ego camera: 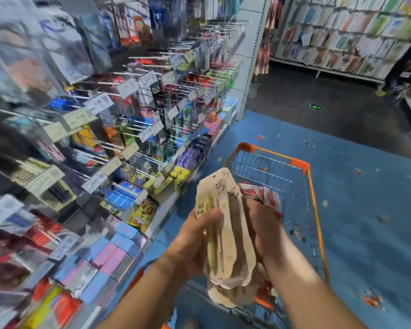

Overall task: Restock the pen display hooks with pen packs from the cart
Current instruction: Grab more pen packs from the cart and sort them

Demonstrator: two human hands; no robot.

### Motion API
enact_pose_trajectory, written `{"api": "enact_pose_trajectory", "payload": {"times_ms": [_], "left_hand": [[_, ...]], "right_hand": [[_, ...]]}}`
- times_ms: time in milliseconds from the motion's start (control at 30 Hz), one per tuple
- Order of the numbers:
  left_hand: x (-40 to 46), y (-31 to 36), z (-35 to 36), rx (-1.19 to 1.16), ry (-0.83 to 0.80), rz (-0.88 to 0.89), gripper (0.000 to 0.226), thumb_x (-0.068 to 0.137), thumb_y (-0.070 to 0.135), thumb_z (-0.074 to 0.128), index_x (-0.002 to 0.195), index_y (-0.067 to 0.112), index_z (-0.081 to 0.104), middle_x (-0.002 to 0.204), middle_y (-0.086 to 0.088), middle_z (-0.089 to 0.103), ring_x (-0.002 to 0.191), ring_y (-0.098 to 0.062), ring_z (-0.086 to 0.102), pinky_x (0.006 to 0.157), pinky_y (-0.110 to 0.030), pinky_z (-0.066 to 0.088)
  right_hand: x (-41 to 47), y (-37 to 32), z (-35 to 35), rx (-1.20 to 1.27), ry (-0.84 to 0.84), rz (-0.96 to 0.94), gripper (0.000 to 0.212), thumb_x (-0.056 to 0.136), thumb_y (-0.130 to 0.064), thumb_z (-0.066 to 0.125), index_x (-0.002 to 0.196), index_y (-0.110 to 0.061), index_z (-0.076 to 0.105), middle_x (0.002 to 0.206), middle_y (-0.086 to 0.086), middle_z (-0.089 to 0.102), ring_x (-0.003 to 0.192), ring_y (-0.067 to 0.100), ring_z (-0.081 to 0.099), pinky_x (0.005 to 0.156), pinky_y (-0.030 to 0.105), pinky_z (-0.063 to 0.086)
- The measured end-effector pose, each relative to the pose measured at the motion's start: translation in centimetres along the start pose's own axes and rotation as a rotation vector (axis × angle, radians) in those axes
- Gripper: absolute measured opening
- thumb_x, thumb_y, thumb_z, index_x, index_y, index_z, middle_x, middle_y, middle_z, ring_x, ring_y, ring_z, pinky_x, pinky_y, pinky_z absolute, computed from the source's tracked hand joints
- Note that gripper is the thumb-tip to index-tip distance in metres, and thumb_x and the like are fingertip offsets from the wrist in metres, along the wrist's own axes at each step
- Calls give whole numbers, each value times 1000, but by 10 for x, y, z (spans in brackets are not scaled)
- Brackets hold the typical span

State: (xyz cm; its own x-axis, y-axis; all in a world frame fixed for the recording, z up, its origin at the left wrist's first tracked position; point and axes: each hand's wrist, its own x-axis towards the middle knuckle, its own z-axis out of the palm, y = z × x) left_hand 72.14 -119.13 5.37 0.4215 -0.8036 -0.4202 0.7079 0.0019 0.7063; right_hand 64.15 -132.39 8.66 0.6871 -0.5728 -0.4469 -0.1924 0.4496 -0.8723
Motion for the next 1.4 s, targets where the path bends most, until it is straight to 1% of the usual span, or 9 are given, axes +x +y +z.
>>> {"api": "enact_pose_trajectory", "payload": {"times_ms": [200, 333, 467, 567, 700, 833, 933, 1067, 1400], "left_hand": [[-24, -19, -2, -4, 159, -9, 76, 72, 46, 74, 135, 4, 63, 123, -31, 69, 108, -44, 70, 95, -56, 58], [-47, -32, -8, -243, 248, -19, 104, 55, 42, 99, 145, 13, 55, 135, -23, 66, 121, -41, 66, 96, -55, 57], [-75, -47, -23, -373, 325, 65, 66, 75, 37, 87, 134, 14, 69, 133, -18, 68, 117, -33, 70, 109, -52, 48], [-97, -55, -40, -480, 424, 84, 81, 77, 47, 87, 146, 17, 58, 142, -7, 60, 135, -33, 58, 117, -53, 40], [-143, -49, -38, -404, 418, 227, 33, 83, 30, 73, 108, 11, 81, 111, -23, 76, 86, -34, 76, 81, -44, 62], [-179, -49, -76, -444, 594, 370, 85, 67, 27, 92, 143, 14, 57, 129, -28, 67, 115, -50, 66, 88, -61, 58], [-212, -44, -97, -488, 654, 440, 97, 62, 28, 95, 147, 17, 50, 131, -27, 67, 118, -52, 64, 94, -69, 53], [-273, -48, -133, -551, 687, 508, 84, 64, 26, 94, 140, 13, 60, 128, -29, 68, 118, -51, 64, 99, -68, 51], [-430, -70, -218, -795, 911, 735, 97, 59, 36, 99, 144, 20, 54, 132, -24, 67, 119, -48, 65, 100, -73, 48]], "right_hand": [[-16, 0, 17, -101, 110, 87, 28, 99, -19, 57, 84, -2, 73, 80, 11, 73, 65, 22, 67, 55, 27, 50], [-23, 7, 26, -161, 224, 7, 35, 105, -29, 49, 82, -9, 66, 84, 3, 69, 73, 18, 62, 61, 28, 44], [-39, 16, 49, -137, 195, -25, 19, 97, -26, 59, 100, -8, 67, 105, 10, 73, 88, 27, 69, 71, 33, 52], [-51, 24, 70, 1, 104, 5, 35, 106, -21, 48, 128, 4, 59, 129, 29, 62, 108, 40, 64, 73, 29, 45], [-73, 38, 104, 1, 4, -7, 33, 109, -16, 43, 133, 3, 56, 128, 28, 62, 71, 6, 66, 55, 21, 53], [-105, 54, 150, -51, -92, -40, 17, 93, -28, 59, 100, -20, 73, 89, 8, 77, 86, 34, 74, 75, 57, 63], [-127, 66, 185, -57, -148, -80, 15, 94, -18, 56, 95, -19, 72, 72, -2, 74, 72, 24, 70, 69, 41, 63], [-167, 91, 235, -102, -227, -126, 22, 85, -29, 55, 93, -37, 73, 90, 6, 77, 85, 36, 70, 81, 58, 58], [-283, 176, 331, -190, -561, -131, 29, 97, -11, 49, 104, -25, 73, 104, 15, 75, 77, 30, 60, 64, 33, 43]]}}
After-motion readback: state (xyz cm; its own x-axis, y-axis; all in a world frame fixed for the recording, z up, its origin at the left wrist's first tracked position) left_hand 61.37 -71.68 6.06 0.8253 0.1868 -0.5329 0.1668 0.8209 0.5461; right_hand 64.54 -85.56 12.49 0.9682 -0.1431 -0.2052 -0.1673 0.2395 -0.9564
